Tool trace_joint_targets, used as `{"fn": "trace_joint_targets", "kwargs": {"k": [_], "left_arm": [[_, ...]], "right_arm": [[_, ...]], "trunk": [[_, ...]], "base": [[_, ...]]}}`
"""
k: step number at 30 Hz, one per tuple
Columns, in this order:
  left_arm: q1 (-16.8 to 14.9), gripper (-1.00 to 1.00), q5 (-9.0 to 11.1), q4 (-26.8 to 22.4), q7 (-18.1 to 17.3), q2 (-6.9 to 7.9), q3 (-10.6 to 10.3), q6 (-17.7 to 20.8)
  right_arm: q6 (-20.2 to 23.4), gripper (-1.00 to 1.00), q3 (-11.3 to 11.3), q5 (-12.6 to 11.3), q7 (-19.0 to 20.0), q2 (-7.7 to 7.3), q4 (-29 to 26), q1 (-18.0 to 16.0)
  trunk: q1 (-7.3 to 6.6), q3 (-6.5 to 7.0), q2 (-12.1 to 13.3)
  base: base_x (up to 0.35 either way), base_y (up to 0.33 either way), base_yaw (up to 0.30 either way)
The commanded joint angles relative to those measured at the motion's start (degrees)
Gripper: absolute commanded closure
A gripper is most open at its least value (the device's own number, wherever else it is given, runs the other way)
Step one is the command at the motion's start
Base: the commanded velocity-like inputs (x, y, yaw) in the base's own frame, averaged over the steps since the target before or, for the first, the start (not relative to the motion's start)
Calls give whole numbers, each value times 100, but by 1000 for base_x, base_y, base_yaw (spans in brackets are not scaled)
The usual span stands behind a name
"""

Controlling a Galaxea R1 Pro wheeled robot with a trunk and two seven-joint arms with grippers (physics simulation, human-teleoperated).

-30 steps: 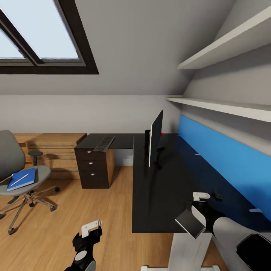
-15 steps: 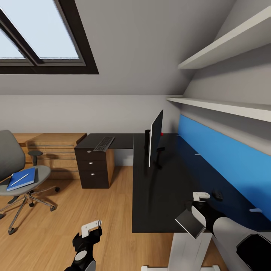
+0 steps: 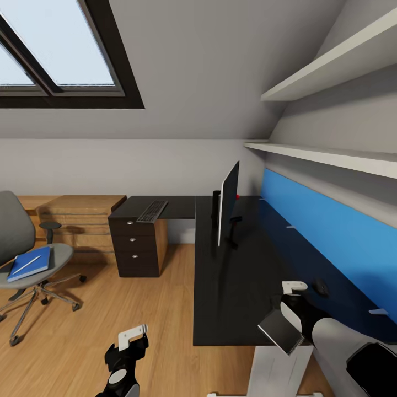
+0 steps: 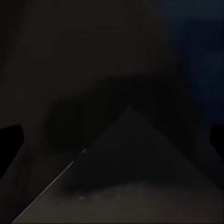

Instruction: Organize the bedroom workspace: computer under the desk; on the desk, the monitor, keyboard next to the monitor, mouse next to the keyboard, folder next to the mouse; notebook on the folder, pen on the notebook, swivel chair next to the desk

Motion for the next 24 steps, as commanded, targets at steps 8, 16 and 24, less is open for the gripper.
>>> {"fn": "trace_joint_targets", "kwargs": {"k": [8, 16, 24], "left_arm": [[-6, -100, 50, -19, 44, 4, -36, -18], [-4, -100, 51, -25, 43, 0, -44, -18], [-3, -100, 43, -34, 43, -1, -55, -19]], "right_arm": [[44, -100, 41, 30, -40, -5, -16, -2], [47, -100, 37, 36, -45, -5, -49, -2], [57, -100, 31, 36, -42, -5, -59, -2]], "trunk": [[1, -7, -4], [23, -25, -44], [199, -168, -365]], "base": [[34, 0, 0], [4, 0, 0], [0, 0, 0]]}}
